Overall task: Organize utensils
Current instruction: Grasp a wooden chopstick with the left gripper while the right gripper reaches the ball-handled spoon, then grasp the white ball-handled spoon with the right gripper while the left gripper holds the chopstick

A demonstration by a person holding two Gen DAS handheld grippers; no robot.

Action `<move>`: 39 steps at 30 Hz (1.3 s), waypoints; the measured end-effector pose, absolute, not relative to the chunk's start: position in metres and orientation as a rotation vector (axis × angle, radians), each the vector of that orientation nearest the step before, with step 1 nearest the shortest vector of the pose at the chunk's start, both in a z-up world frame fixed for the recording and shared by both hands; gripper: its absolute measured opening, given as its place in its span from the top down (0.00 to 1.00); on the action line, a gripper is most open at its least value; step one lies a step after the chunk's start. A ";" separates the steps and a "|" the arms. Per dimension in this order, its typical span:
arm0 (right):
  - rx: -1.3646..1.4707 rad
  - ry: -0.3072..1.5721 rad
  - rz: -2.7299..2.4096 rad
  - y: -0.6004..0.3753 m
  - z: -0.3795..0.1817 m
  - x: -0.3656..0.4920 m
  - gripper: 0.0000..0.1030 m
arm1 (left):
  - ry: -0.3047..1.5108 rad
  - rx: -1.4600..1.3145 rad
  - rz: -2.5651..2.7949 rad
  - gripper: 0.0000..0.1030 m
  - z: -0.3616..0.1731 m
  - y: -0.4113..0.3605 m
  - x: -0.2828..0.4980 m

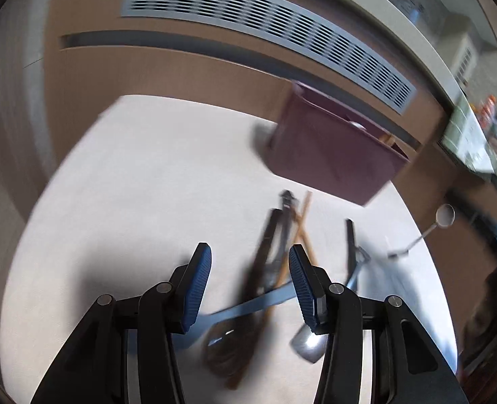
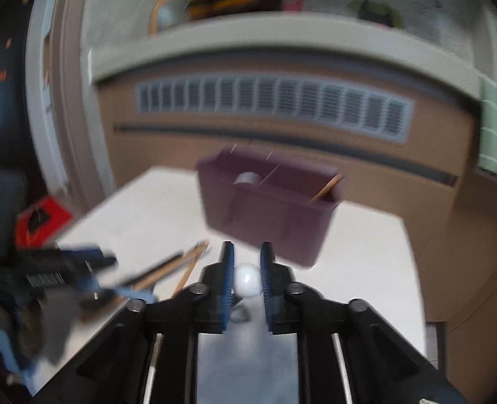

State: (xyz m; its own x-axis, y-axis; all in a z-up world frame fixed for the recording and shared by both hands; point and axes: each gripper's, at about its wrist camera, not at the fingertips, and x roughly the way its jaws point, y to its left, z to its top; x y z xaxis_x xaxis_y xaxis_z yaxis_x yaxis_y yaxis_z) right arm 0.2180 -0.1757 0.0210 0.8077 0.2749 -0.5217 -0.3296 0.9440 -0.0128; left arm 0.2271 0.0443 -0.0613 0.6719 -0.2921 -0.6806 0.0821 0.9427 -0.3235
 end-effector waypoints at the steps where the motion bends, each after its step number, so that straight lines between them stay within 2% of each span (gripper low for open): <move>1: -0.091 0.527 0.321 -0.182 0.028 0.216 1.00 | 0.813 -0.251 -0.237 0.53 -0.060 0.037 0.232; 4: -0.067 0.493 0.301 -0.195 0.041 0.217 1.00 | 0.828 -0.148 -0.316 0.60 -0.058 0.012 0.247; 8: -0.026 0.507 0.304 -0.214 0.039 0.216 0.99 | 0.885 0.013 -0.351 0.63 -0.067 -0.019 0.269; 13: -0.035 0.596 0.399 -0.226 0.021 0.211 0.90 | 0.937 0.077 -0.318 0.79 -0.078 -0.031 0.289; 15: -0.078 0.627 0.410 -0.222 0.008 0.211 0.82 | 0.937 0.080 -0.318 0.86 -0.078 -0.034 0.292; 17: -0.091 0.667 0.417 -0.223 -0.005 0.215 0.82 | 0.931 0.073 -0.320 0.91 -0.077 -0.035 0.292; 26: -0.047 0.857 0.422 -0.230 -0.055 0.261 0.80 | 0.877 -0.034 -0.351 0.95 -0.057 -0.016 0.274; 33: -0.386 0.774 0.681 -0.199 -0.047 0.204 0.79 | 0.915 -0.059 -0.385 0.93 -0.061 -0.009 0.265; 39: -0.624 0.769 0.743 -0.174 -0.069 0.179 0.79 | 0.907 -0.110 -0.357 0.92 -0.061 0.003 0.253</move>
